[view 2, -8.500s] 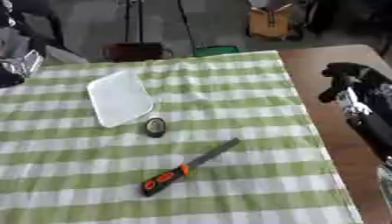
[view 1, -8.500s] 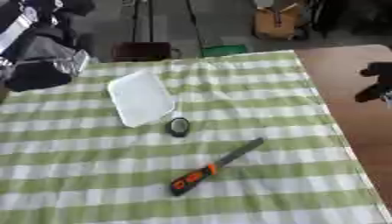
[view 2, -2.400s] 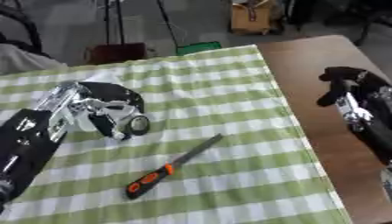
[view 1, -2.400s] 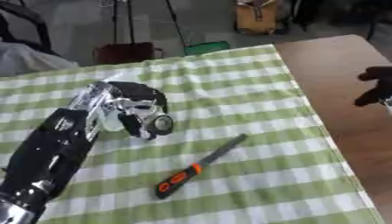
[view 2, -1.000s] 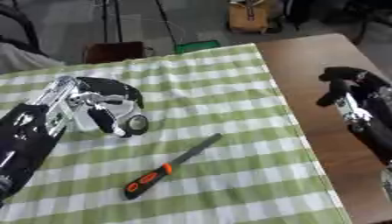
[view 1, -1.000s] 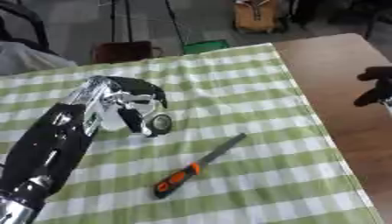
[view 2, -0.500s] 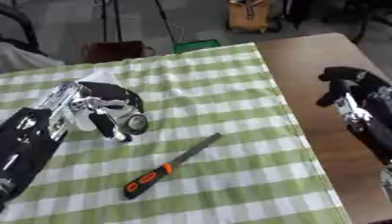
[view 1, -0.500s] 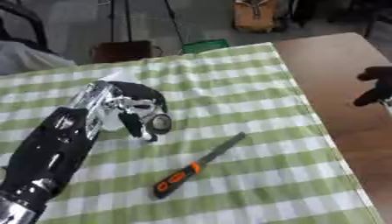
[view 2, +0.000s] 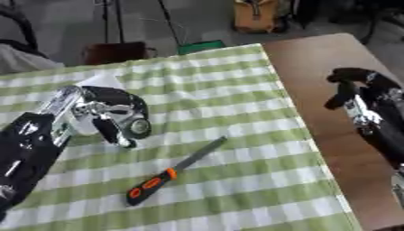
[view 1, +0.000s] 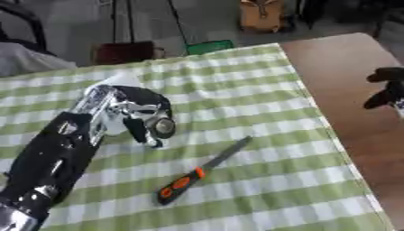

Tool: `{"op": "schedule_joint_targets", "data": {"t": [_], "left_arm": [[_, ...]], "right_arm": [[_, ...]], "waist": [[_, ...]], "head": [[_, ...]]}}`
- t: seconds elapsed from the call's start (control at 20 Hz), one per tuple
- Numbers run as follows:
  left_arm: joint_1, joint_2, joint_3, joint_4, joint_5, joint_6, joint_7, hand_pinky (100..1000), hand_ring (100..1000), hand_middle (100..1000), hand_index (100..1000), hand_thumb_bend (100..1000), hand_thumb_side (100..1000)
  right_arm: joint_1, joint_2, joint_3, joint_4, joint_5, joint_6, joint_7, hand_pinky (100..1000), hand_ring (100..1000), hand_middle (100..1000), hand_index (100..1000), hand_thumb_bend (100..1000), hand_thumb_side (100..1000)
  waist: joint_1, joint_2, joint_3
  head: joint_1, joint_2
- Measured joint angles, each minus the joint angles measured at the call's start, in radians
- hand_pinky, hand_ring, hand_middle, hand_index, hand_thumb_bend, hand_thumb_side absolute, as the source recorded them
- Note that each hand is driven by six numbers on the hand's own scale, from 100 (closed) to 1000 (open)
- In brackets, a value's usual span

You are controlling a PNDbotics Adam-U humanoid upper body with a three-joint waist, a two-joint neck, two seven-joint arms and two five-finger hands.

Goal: Pick up objects on the table and place them in the box.

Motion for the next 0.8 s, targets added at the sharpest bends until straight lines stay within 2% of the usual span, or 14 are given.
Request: {"op": "schedule_joint_targets", "data": {"t": [0.1, 0.2, 0.5, 0.8], "left_arm": [[0.0, 0.0, 0.0, 0.003, -0.004, 0.0, 0.0, 1000, 888, 878, 796, 283, 222], [0.0, 0.0, 0.0, 0.004, -0.005, 0.0, 0.0, 1000, 887, 875, 766, 233, 177], [0.001, 0.0, 0.007, -0.002, 0.007, 0.008, -0.008, 1000, 884, 864, 703, 173, 163], [-0.004, 0.006, 0.025, -0.047, 0.064, 0.021, -0.021, 1000, 882, 859, 705, 145, 153]], "right_arm": [[0.0, 0.0, 0.0, 0.0, 0.0, 0.0, 0.0, 584, 534, 711, 793, 203, 619], [-0.001, 0.0, 0.0, 0.0, 0.0, 0.0, 0.0, 584, 534, 711, 793, 203, 619], [-0.002, 0.0, 0.0, 0.0, 0.0, 0.0, 0.0, 584, 534, 712, 793, 205, 618], [-0.002, 0.0, 0.0, 0.0, 0.0, 0.0, 0.0, 584, 533, 712, 793, 206, 618]], "waist": [[0.0, 0.0, 0.0], [0.0, 0.0, 0.0], [0.0, 0.0, 0.0], [0.0, 0.0, 0.003]], "head": [[0.0, 0.0], [0.0, 0.0], [-0.001, 0.0], [-0.003, 0.0]]}}
